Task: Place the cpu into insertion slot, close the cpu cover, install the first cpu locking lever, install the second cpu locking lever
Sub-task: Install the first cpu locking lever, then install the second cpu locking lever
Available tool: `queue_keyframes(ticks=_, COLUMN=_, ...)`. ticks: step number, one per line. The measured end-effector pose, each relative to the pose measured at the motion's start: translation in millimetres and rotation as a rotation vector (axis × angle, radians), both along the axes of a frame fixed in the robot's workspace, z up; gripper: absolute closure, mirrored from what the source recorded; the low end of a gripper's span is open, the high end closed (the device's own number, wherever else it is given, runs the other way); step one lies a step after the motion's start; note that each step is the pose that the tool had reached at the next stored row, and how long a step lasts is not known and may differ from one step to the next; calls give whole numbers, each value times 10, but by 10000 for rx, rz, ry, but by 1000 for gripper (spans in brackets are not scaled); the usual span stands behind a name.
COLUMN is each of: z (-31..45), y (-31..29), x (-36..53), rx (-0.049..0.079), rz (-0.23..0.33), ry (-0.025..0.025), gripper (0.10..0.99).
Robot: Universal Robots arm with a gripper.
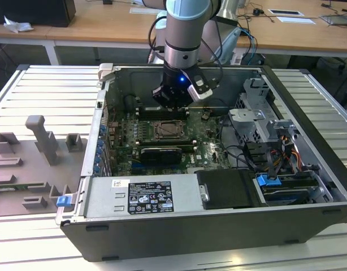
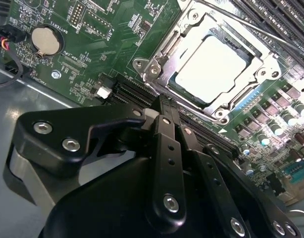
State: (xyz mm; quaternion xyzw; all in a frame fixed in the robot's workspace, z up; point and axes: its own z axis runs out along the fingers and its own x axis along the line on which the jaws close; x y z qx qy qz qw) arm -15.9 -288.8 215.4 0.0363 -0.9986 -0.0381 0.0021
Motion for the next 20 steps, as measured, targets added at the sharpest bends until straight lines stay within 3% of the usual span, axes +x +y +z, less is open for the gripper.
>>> queue_keyframes(ticks=17, z=0, y=-91, x=0, rx=1, rz=-2, ry=-1, gripper=980)
queue_keyframes(ticks=20, z=54, y=-92, x=0, rx=0, rz=-1, ry=0, gripper=980)
